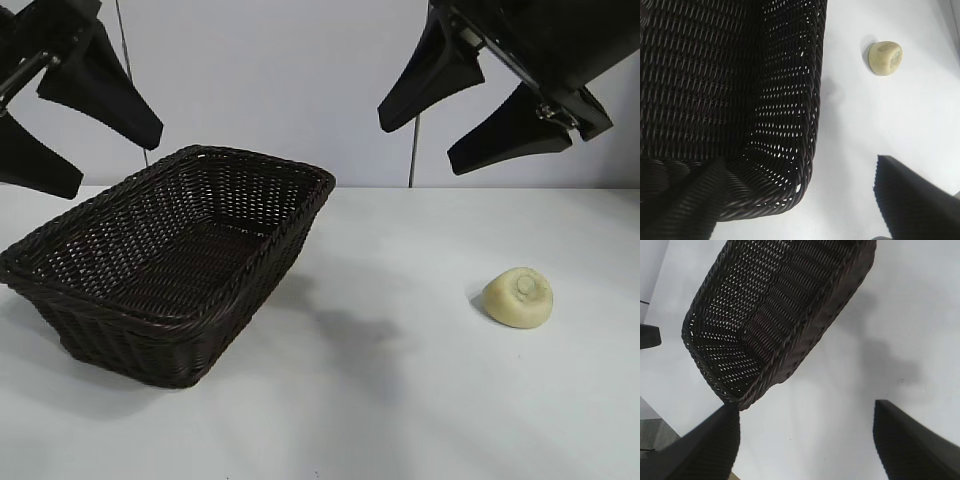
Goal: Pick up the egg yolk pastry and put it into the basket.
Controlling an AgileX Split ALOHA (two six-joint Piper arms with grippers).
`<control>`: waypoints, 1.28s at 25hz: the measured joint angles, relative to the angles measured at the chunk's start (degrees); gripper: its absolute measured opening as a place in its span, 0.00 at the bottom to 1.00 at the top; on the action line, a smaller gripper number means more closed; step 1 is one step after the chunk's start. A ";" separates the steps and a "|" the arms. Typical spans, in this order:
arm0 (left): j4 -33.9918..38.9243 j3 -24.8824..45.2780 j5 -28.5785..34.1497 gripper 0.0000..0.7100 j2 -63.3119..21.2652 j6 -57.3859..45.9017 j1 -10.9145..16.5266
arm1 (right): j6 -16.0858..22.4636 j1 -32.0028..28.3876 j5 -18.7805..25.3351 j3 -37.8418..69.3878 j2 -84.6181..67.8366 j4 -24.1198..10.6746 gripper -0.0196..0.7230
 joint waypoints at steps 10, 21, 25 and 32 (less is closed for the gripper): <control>0.00 0.00 0.00 0.83 0.00 0.00 0.00 | 0.00 0.00 0.07 0.00 0.00 -0.06 0.75; 0.00 0.00 -0.05 0.83 0.00 0.00 0.00 | 0.00 0.00 0.07 0.00 0.00 -0.06 0.75; 0.00 0.00 -0.51 0.83 0.00 0.00 0.00 | 0.00 0.00 0.07 0.00 0.00 -0.06 0.75; -0.04 0.00 -0.22 0.83 0.00 -8.37 0.00 | 0.00 0.00 0.07 0.00 0.00 -0.06 0.75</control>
